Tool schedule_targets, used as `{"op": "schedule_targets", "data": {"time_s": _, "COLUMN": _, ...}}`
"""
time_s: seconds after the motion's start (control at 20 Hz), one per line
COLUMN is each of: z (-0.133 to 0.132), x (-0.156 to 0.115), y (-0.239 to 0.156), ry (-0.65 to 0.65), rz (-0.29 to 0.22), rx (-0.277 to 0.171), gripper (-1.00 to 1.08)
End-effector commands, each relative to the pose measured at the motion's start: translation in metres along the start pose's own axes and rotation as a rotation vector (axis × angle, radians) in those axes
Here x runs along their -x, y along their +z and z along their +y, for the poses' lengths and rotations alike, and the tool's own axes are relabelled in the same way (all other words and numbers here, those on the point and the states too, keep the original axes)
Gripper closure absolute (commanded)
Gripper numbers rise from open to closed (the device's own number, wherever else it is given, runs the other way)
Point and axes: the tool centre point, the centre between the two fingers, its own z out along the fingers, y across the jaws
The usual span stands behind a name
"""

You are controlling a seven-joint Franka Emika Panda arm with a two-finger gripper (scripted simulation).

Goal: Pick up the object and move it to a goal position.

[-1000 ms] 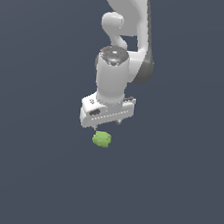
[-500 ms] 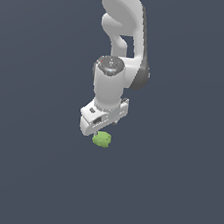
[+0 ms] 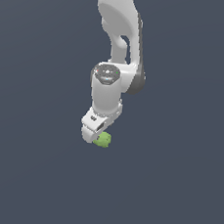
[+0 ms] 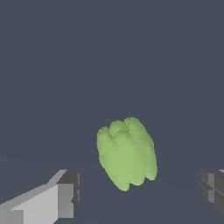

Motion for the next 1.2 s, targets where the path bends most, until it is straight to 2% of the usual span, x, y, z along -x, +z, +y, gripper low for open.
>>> {"op": "schedule_targets", "data": {"time_s": 0.0, "z": 0.000, "x": 0.001, "y": 0.006, "ry": -0.069, "rz": -0.001, "rx": -0.005, "gripper": -0.92}}
{"op": "schedule_targets", "data": {"time_s": 0.6, "z": 0.001, "x": 0.006, "y": 0.027, "ry": -0.312, "rz": 0.000, "rx": -0.024, "gripper": -0.92}}
{"op": "schedule_targets", "data": {"time_s": 1.15, "z": 0.001, "x": 0.007, "y": 0.031, "ry": -0.363, "rz": 0.002, "rx": -0.028, "gripper": -0.92}}
